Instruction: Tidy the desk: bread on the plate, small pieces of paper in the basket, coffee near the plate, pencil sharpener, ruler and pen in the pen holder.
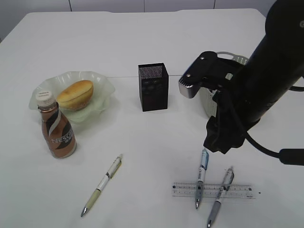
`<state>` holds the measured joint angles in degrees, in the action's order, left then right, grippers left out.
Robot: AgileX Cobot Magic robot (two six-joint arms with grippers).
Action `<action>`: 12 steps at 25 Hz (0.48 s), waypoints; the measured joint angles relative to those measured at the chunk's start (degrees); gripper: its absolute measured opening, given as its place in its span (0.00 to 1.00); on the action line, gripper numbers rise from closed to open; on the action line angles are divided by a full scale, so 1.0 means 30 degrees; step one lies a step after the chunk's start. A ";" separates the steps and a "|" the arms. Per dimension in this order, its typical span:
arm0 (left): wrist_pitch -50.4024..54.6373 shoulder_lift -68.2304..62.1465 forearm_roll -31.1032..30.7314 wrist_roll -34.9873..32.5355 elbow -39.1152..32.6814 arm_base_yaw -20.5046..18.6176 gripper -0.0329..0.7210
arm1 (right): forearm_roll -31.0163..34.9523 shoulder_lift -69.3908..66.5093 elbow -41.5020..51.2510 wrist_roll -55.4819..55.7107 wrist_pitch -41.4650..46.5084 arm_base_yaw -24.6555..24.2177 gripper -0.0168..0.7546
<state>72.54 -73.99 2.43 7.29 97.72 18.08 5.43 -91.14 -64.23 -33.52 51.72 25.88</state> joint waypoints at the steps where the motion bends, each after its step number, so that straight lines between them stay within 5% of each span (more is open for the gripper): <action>1: 0.0000 0.0000 0.0000 0.0000 0.0000 0.0000 0.60 | 0.0052 0.0000 0.0000 0.0000 -0.0083 0.0000 0.57; 12: 0.0027 0.0000 0.0000 -0.0034 0.0000 0.0000 0.60 | 0.0552 -0.1886 -0.0031 -0.0215 -0.0011 0.0000 0.67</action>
<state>72.62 -73.99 2.43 7.19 97.72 18.08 7.08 -96.80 -64.32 -34.17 51.68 25.88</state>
